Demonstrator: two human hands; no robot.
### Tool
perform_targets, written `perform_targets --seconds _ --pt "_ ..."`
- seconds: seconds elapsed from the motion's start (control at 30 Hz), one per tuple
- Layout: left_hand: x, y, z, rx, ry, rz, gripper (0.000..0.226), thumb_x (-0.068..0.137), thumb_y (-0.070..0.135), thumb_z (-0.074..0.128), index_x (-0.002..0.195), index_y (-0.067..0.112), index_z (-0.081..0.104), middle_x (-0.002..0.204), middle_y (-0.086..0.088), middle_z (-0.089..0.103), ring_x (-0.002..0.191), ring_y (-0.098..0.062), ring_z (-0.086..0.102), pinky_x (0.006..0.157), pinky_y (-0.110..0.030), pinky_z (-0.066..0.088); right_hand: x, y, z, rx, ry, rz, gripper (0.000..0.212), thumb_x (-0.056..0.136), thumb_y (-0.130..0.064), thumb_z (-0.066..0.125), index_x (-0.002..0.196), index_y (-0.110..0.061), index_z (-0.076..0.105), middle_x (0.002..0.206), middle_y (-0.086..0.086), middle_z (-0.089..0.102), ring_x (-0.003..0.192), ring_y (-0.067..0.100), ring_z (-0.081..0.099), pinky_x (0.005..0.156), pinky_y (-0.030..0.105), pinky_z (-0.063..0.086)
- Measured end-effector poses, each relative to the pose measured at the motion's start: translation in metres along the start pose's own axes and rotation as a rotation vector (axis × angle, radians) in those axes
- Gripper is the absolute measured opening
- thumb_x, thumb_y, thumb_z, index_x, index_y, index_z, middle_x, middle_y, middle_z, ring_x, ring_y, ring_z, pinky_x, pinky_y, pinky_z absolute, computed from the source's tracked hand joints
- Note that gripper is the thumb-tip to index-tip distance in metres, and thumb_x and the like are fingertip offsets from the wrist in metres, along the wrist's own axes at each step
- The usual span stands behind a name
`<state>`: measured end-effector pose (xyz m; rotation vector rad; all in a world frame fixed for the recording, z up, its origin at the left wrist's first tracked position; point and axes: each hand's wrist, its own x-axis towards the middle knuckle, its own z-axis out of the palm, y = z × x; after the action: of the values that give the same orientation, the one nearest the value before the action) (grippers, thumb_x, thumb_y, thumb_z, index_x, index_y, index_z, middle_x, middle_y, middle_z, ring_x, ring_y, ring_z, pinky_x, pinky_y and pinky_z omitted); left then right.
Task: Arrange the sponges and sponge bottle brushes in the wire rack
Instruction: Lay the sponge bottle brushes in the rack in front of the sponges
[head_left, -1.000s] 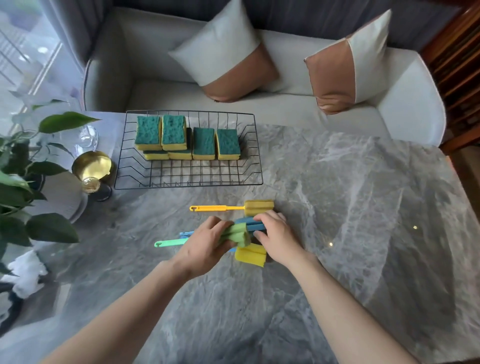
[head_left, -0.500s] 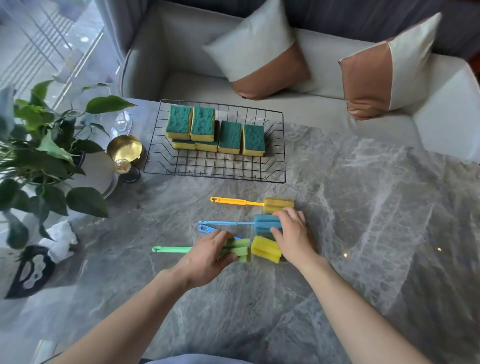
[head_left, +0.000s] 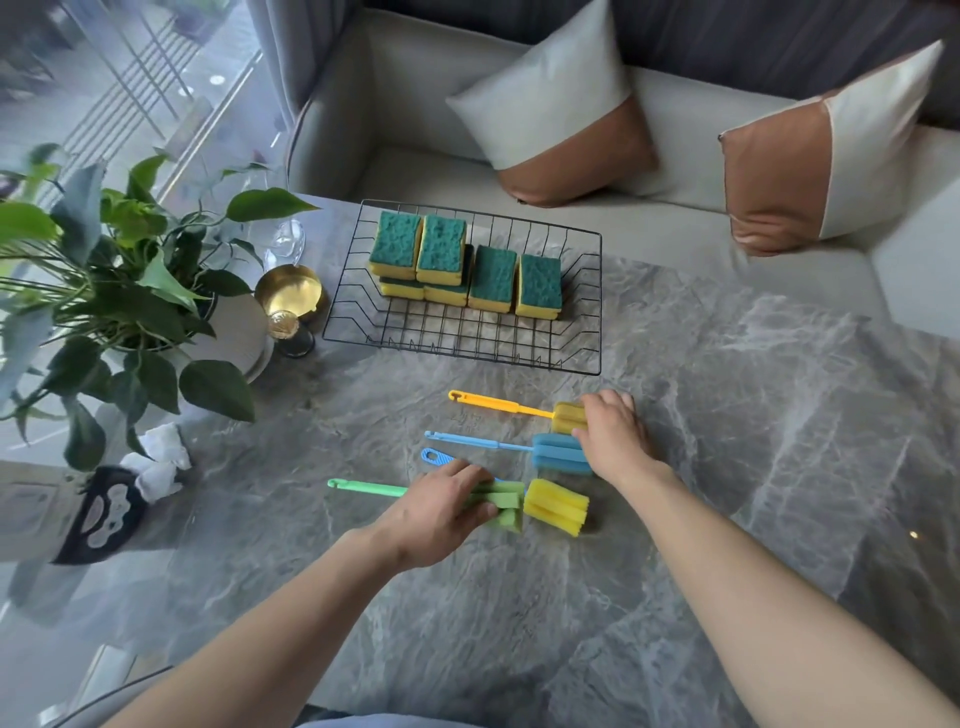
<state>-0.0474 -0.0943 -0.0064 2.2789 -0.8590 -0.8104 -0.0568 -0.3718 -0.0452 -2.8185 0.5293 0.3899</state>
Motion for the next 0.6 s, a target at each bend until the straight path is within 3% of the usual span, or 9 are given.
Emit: perform_targets --seconds 0.3,0.43,0.6 --pt "0.010 0.004 -0.019 0.070 0.034 0.074 0.031 0.098 0.030 0.054 0.124 0.014 0.058 0.116 -0.006 0.060 0.105 -0.028 0.058 0.090 -0.046 0.047 0.010 0.012 -0.022 -0.012 -0.190 -0.138 0.031 0.092 -0.029 0.066 0.120 -0.016 0.059 0.121 0.005 0.054 0.120 0.026 0.038 0.104 0.043 0.038" --pt "0.017 0.005 -0.030 0.039 0.052 0.129 0.033 0.098 0.021 0.053 0.129 0.011 0.057 0.121 -0.008 0.059 0.109 -0.029 0.058 0.091 -0.046 0.048 0.008 0.013 -0.041 0.069 -0.159 -0.232 0.020 0.090 -0.030 0.067 0.107 -0.025 0.058 0.105 -0.006 0.047 0.110 0.023 0.038 0.097 0.043 0.039" --pt "0.032 0.009 -0.052 0.005 0.077 0.203 0.038 0.098 0.014 0.053 0.136 0.007 0.054 0.126 -0.010 0.056 0.112 -0.028 0.058 0.098 -0.039 0.047 0.016 0.000 -0.079 0.142 -0.063 -0.341 0.023 0.090 -0.041 0.063 0.110 -0.038 0.052 0.102 -0.009 0.045 0.101 0.018 0.043 0.084 0.039 0.041"
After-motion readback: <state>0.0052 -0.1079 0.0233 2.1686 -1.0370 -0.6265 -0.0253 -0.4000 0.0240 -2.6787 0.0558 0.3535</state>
